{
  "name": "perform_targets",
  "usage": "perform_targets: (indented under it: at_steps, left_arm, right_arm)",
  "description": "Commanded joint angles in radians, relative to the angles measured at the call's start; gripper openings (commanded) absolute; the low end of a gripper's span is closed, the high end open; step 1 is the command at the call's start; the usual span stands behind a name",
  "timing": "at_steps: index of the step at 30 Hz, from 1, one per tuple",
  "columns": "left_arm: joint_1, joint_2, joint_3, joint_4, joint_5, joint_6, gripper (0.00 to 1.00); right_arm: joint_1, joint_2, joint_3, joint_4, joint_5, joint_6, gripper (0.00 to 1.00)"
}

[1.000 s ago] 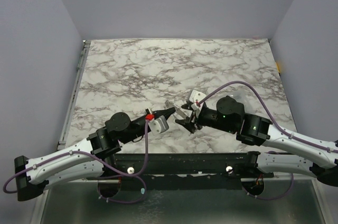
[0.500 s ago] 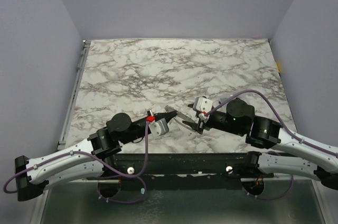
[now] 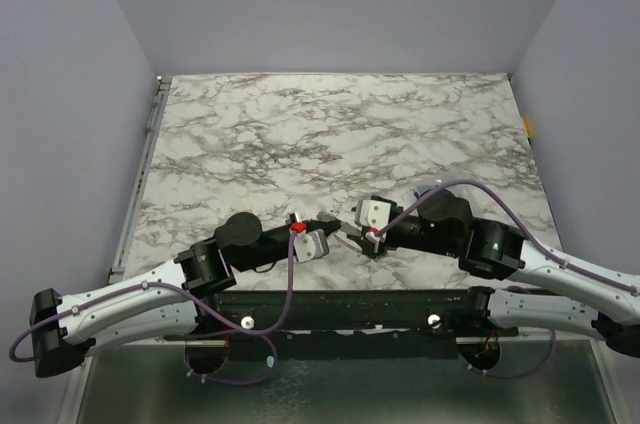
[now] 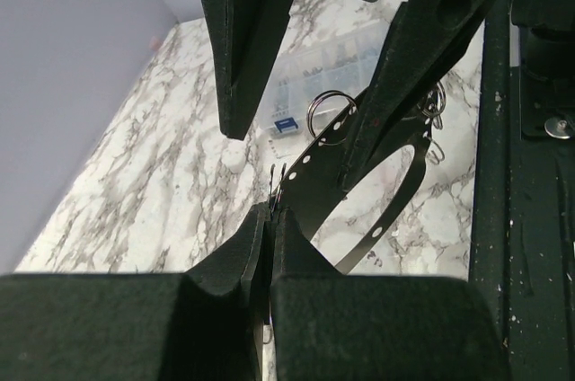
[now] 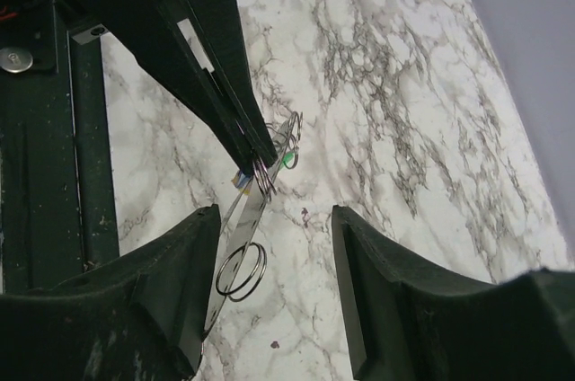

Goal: Put the keys on the keyring

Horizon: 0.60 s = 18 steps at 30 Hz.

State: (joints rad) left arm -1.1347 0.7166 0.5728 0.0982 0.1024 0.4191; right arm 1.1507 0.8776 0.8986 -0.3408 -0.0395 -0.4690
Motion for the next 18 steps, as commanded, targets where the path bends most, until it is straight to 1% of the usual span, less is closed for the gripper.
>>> perform_targets:
  at_steps: [1,5,9,11,18]
  left_arm:
    - [-0.005,0.017,-0.005,0.009,0.051,-0.015,0.0]
    - [-0.005,0.024,-0.004,0.006,0.053,-0.017,0.0]
    - [-0.005,0.024,-0.001,0.005,0.063,-0.023,0.0]
    - [-0.005,0.026,0.001,0.006,0.067,-0.025,0.0]
    - [-0.005,0.029,0.005,0.01,0.09,-0.034,0.0]
  right_arm:
    - [0.003,0.026,0.037,-0.038,-0.056,-0.047,0.52]
    - [0.003,0.037,0.037,-0.046,-0.076,-0.056,0.39]
    - [0.003,0.03,0.023,-0.032,-0.081,-0.064,0.3]
    - [0.003,0.028,0.018,-0.023,-0.083,-0.064,0.28]
    - [0.004,0.049,0.016,-0.017,-0.079,-0.07,0.29]
